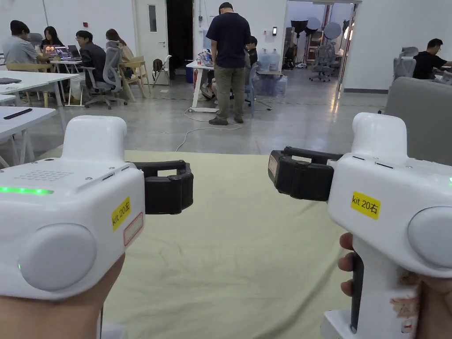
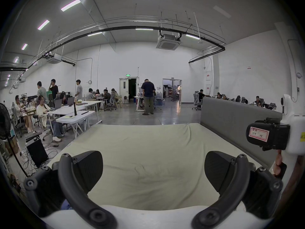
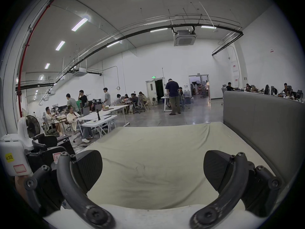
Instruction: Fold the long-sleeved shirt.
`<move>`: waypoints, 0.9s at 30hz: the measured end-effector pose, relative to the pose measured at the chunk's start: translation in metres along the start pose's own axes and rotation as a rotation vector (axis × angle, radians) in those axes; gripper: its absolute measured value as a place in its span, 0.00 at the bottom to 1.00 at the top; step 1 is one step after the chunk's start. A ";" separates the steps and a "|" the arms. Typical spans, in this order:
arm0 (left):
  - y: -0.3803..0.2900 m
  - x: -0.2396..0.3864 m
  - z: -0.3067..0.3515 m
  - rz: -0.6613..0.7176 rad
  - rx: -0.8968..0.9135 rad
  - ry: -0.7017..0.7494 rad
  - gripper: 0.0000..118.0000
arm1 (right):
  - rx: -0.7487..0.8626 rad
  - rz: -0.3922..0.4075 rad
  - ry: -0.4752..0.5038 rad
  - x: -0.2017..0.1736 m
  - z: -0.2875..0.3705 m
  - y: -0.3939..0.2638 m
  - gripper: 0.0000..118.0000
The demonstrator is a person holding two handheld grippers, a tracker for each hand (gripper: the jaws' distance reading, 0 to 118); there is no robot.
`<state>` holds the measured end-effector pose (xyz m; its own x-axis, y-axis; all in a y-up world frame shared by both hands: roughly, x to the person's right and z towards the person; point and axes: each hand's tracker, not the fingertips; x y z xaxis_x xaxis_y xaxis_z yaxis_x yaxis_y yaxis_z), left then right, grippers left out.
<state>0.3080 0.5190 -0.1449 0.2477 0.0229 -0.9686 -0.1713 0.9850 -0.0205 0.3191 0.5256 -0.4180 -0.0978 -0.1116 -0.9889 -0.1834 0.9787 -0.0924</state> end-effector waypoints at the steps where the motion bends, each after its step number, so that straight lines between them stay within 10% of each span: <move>1: 0.000 0.000 0.000 0.000 0.000 -0.001 1.00 | 0.000 0.002 0.000 0.000 0.000 0.000 1.00; 27: -0.009 -0.003 -0.006 0.005 -0.042 -0.003 1.00 | -0.023 -0.016 -0.035 0.003 -0.006 -0.010 1.00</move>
<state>0.3033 0.5093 -0.1436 0.2494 0.0281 -0.9680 -0.2123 0.9768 -0.0263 0.3148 0.5148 -0.4196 -0.0600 -0.1211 -0.9908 -0.2075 0.9724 -0.1063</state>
